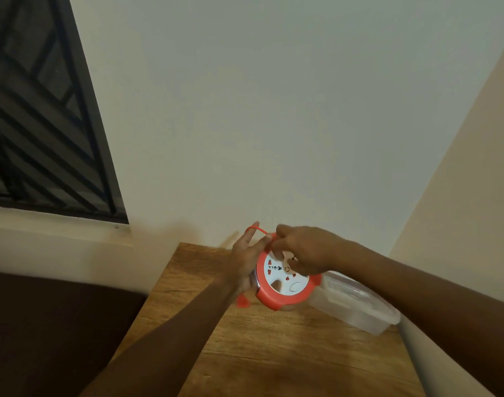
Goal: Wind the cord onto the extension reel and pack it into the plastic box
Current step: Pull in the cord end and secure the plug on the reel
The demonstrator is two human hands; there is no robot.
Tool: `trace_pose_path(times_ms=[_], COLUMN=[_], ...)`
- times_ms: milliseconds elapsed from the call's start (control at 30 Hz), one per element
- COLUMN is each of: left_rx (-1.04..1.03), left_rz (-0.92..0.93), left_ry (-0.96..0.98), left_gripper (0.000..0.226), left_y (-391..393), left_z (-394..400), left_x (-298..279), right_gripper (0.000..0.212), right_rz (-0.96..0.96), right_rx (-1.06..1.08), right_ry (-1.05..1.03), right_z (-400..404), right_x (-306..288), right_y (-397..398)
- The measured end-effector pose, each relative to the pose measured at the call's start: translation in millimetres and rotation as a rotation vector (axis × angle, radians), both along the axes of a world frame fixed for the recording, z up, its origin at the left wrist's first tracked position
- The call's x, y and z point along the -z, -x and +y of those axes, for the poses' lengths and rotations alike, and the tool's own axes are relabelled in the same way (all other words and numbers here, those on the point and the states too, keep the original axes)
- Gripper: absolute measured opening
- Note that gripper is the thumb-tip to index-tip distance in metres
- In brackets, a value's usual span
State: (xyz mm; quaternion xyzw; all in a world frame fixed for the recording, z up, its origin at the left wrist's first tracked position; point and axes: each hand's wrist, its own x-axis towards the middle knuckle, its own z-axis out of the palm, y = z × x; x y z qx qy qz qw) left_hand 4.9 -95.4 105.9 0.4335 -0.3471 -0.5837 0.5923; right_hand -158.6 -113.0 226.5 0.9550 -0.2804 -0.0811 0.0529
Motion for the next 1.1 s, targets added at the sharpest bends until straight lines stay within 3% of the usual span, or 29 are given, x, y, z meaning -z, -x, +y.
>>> trace_pose_path(times_ms=[100,233,667,800,933,1000,1100], left_rx=[-0.02,-0.017,-0.016,-0.025,-0.057,-0.087,-0.184], left_rz=[-0.044,-0.065,-0.037,0.042,-0.025,-0.036,0.031], left_ry=[0.023,0.024,-0.039,-0.051,-0.049,-0.037,-0.012], left_gripper=[0.064,0.062,0.054,0.044,0.047,0.056,0.069], left_y=[0.6,4.8,10.5,8.6,6.9,6.5,6.7], left_z=[-0.4,0.6,-9.0,-7.8,-10.9,-10.9,-10.7], left_x=[0.6,0.5,0.6,-2.0,-2.4,1.7,4.1], right_gripper=[0.058,0.074,0.075,0.074,0.071,0.071,0.064], right_rz=[0.183,0.241,0.541,0.488,0.407,0.336,0.06], right_rx=[-0.104,-0.226,-0.433,-0.524,-0.526,-0.428,-0.105], right_ry=[0.096,0.201,0.367,0.475,0.513,0.469,0.355], right_z=[7.4,6.1,7.4,-0.7,-6.3,-6.8,-7.2], right_x=[15.4,19.4,9.0,8.3,17.7,26.0,37.6], right_y=[16.2,27.5,11.5,18.4,19.2,16.5,13.9])
